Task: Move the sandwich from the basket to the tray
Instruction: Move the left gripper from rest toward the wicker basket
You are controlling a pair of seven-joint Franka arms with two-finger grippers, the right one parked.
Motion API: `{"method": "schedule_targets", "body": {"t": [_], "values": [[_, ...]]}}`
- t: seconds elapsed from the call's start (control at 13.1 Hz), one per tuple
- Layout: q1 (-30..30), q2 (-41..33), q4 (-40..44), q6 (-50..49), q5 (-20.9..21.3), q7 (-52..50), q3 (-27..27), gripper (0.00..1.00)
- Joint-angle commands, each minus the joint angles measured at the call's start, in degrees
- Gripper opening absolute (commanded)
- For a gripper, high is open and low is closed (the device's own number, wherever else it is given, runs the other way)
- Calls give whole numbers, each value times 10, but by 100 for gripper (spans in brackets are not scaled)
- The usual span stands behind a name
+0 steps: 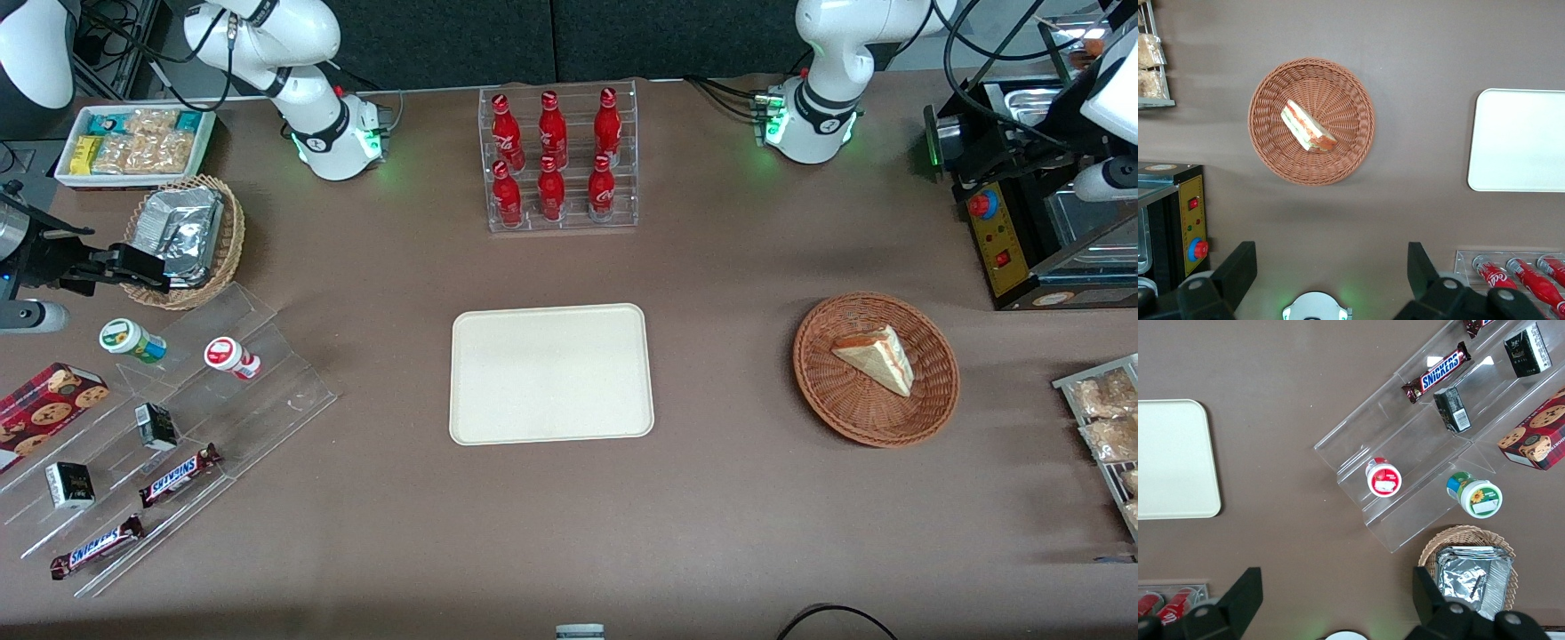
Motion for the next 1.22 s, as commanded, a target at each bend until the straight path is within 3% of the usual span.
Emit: {"method": "schedule_targets", "body": {"t": [0.0, 0.31, 0.46, 0.69, 1.14], "values": [[-4, 14, 28, -18, 4, 14, 5, 100], [2, 52, 23, -12, 18, 8, 6, 100], [1, 82, 17, -8, 53, -6, 5, 100], [3, 103, -20, 15, 56, -56, 13, 100], [3, 104, -175, 208, 57, -228, 16, 100]]}}
